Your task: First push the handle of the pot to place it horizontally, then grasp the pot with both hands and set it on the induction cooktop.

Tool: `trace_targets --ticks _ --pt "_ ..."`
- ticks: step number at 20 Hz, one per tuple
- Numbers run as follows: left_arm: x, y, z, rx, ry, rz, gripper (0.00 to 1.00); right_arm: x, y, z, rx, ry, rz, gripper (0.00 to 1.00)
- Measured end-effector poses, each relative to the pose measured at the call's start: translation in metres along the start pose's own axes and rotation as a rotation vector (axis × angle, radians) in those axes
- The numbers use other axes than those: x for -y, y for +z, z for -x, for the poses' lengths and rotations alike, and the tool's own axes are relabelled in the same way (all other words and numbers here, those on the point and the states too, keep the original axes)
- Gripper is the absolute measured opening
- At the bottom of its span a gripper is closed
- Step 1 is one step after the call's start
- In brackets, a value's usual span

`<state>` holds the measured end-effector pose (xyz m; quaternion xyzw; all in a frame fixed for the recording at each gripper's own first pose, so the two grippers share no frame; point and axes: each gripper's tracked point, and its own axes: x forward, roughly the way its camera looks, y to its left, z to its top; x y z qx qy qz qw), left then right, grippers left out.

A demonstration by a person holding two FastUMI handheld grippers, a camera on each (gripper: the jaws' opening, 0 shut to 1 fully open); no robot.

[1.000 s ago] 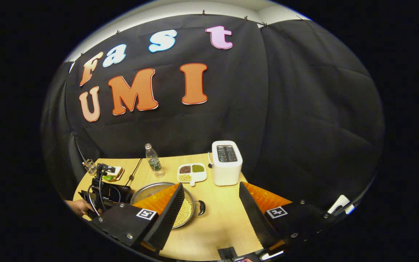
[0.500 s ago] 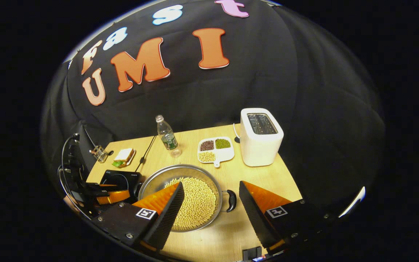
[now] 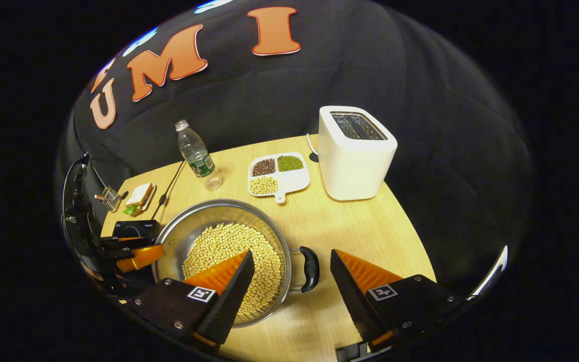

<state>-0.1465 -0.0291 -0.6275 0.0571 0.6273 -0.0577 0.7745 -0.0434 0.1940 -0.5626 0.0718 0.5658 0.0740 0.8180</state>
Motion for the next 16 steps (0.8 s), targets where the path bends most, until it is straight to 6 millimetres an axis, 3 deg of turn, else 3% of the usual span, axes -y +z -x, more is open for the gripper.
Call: trace_targets --ticks 7,13,16 --pt "0.008 -0.009 -0.023 -0.02 0.007 0.024 0.94 -0.001 -0.021 -0.045 -0.096 -0.023 0.017 0.95" --pt "0.003 -0.006 -0.034 0.012 0.04 0.036 0.81 -0.001 -0.042 -0.073 -0.156 -0.058 0.002 0.94" --pt "0.007 -0.004 -0.041 0.012 0.048 0.025 0.82 0.009 -0.05 -0.077 -0.171 -0.084 -0.006 0.89"
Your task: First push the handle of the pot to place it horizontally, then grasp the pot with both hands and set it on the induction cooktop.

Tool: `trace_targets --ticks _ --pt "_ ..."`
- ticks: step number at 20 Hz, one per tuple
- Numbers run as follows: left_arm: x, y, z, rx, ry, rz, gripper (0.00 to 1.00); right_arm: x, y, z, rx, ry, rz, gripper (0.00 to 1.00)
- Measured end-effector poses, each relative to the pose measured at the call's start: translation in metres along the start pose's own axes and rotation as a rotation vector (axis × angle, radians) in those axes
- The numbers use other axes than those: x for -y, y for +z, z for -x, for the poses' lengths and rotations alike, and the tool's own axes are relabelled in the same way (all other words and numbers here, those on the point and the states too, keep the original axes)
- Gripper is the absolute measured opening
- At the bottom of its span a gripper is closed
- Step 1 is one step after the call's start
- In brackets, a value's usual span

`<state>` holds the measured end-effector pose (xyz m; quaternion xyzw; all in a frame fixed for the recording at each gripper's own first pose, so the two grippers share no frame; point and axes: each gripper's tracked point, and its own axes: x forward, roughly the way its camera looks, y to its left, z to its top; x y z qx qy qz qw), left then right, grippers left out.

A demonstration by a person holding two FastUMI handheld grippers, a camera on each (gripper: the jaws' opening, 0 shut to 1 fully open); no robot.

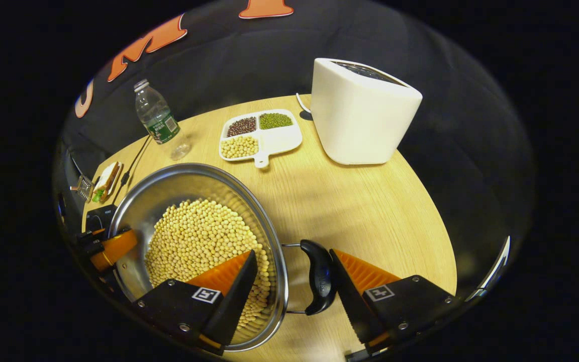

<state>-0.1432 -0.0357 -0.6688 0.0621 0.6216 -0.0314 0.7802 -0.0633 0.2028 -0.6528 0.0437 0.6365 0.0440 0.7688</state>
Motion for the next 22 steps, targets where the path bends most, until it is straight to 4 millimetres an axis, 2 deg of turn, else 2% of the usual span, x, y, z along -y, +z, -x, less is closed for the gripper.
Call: trace_targets --ticks 2,4,8,10,13,15,16,19,21,22 --pt "0.002 0.0 -0.005 0.0 0.005 -0.009 0.81 0.009 -0.003 -0.004 -0.003 -0.011 -0.026 0.82" --pt "0.005 -0.001 -0.007 -0.002 0.013 -0.024 0.87 0.011 -0.006 -0.002 -0.008 0.015 -0.075 0.72" --pt "0.007 -0.004 -0.014 -0.011 0.042 -0.044 0.88 0.01 -0.008 -0.004 0.002 0.019 -0.066 0.69" --pt "0.004 -0.003 -0.016 0.007 0.058 -0.031 0.92 0.01 -0.009 -0.003 -0.004 0.012 -0.069 0.69" --pt "0.005 -0.003 -0.014 0.029 0.026 0.026 0.83 0.008 -0.011 -0.002 -0.026 0.019 -0.081 0.67" --pt "0.004 -0.005 -0.012 0.023 0.032 0.016 0.79 0.006 -0.015 -0.001 -0.069 0.015 -0.092 0.61" --pt "0.004 -0.008 -0.008 0.021 0.037 0.003 0.78 0.003 -0.018 -0.003 -0.089 0.015 -0.088 0.64" --pt "0.0 -0.012 0.008 0.016 0.05 -0.01 0.77 -0.005 -0.02 -0.005 -0.116 0.04 -0.074 0.6" --pt "-0.003 -0.002 0.022 0.041 0.057 -0.015 0.77 -0.004 -0.015 -0.003 -0.081 0.06 -0.07 0.57" --pt "-0.003 0.005 0.029 0.069 0.059 -0.012 0.77 -0.004 -0.013 0.0 -0.063 0.071 -0.07 0.59"
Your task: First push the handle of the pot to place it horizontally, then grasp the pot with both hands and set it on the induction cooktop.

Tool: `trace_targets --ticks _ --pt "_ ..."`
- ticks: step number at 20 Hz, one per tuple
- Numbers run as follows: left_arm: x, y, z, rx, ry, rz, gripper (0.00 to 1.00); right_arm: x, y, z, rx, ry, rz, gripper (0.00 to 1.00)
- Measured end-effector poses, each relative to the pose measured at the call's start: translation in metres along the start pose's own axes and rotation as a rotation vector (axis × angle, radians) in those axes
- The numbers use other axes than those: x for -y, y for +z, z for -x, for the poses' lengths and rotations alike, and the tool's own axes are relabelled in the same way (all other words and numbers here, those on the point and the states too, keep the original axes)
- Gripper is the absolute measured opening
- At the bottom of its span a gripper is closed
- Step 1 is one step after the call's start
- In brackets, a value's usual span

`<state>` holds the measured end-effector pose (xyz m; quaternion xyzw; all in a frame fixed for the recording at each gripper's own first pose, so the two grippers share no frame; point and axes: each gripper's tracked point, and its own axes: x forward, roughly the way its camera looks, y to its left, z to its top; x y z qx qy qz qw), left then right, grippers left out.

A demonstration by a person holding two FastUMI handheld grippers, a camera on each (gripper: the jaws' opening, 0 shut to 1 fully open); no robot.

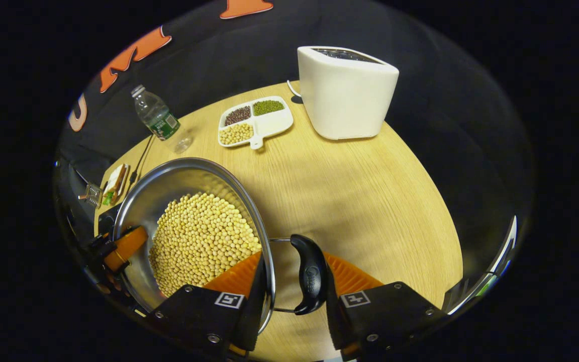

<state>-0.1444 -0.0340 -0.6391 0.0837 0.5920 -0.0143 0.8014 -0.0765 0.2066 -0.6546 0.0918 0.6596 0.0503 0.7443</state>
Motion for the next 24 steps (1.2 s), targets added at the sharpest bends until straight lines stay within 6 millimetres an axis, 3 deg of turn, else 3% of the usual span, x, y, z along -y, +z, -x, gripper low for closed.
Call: trace_targets --ticks 1,8,11,13,16,17,18,19,21,24 --pt "-0.001 0.009 0.01 0.023 0.005 0.002 0.77 -0.002 0.003 0.001 0.015 0.01 0.005 0.55" --pt "-0.019 0.043 0.088 0.143 0.079 0.019 0.77 -0.008 0.026 0.0 0.112 0.083 0.098 0.55" --pt "-0.03 0.056 0.136 0.181 0.123 0.051 0.76 -0.017 0.034 -0.005 0.154 0.136 0.147 0.54" --pt "-0.047 0.057 0.168 0.193 0.162 0.077 0.77 -0.028 0.035 -0.013 0.167 0.175 0.176 0.54" --pt "-0.076 0.048 0.203 0.19 0.228 0.087 0.76 -0.047 0.037 -0.039 0.163 0.241 0.22 0.54" --pt "-0.084 0.043 0.214 0.185 0.248 0.093 0.76 -0.054 0.037 -0.052 0.153 0.262 0.227 0.5" --pt "-0.091 0.039 0.225 0.185 0.267 0.094 0.77 -0.053 0.036 -0.057 0.141 0.279 0.232 0.54" --pt "-0.098 0.037 0.233 0.185 0.285 0.094 0.77 -0.055 0.037 -0.064 0.134 0.291 0.242 0.51" --pt "-0.115 0.029 0.244 0.187 0.307 0.119 0.77 -0.06 0.043 -0.067 0.14 0.303 0.263 0.54" --pt "-0.141 0.026 0.251 0.196 0.307 0.141 0.75 -0.065 0.053 -0.061 0.151 0.302 0.293 0.54"
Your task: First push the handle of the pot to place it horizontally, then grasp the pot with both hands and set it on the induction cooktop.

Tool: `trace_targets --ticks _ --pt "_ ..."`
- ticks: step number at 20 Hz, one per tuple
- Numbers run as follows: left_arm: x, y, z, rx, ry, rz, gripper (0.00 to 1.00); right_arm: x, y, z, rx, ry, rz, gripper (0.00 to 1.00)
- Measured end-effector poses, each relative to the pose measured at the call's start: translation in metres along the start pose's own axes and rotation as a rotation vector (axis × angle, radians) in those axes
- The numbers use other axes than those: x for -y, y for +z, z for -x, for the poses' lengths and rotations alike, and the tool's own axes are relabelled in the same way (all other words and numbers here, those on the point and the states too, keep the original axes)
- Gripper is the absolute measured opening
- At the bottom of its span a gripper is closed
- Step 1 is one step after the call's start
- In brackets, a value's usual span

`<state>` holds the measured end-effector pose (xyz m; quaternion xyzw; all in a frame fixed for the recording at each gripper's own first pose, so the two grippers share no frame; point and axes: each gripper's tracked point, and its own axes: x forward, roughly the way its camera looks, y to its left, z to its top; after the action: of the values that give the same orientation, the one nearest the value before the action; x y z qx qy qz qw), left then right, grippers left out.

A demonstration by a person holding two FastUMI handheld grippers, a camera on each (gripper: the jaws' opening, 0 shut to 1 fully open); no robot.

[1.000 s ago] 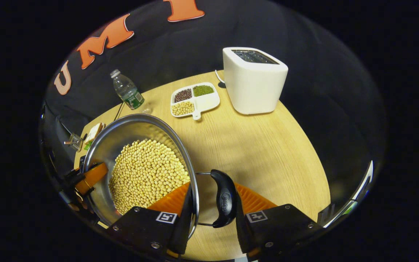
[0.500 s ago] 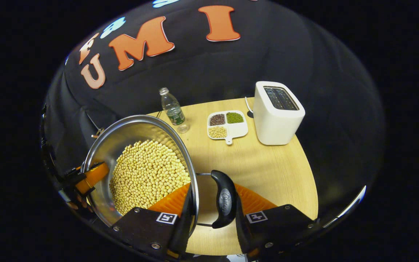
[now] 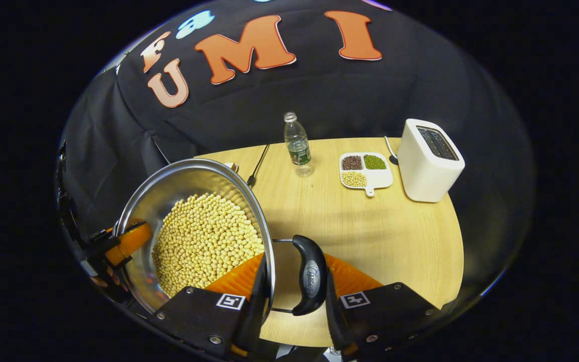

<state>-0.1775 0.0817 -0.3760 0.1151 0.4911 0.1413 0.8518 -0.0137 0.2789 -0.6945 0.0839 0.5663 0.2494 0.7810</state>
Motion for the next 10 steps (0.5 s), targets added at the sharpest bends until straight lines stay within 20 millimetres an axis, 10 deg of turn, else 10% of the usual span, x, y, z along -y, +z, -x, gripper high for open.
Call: trace_targets --ticks 10 --pt "-0.122 0.043 -0.077 0.003 -0.037 -0.003 0.77 -0.005 -0.019 0.007 0.01 -0.019 -0.021 0.54"
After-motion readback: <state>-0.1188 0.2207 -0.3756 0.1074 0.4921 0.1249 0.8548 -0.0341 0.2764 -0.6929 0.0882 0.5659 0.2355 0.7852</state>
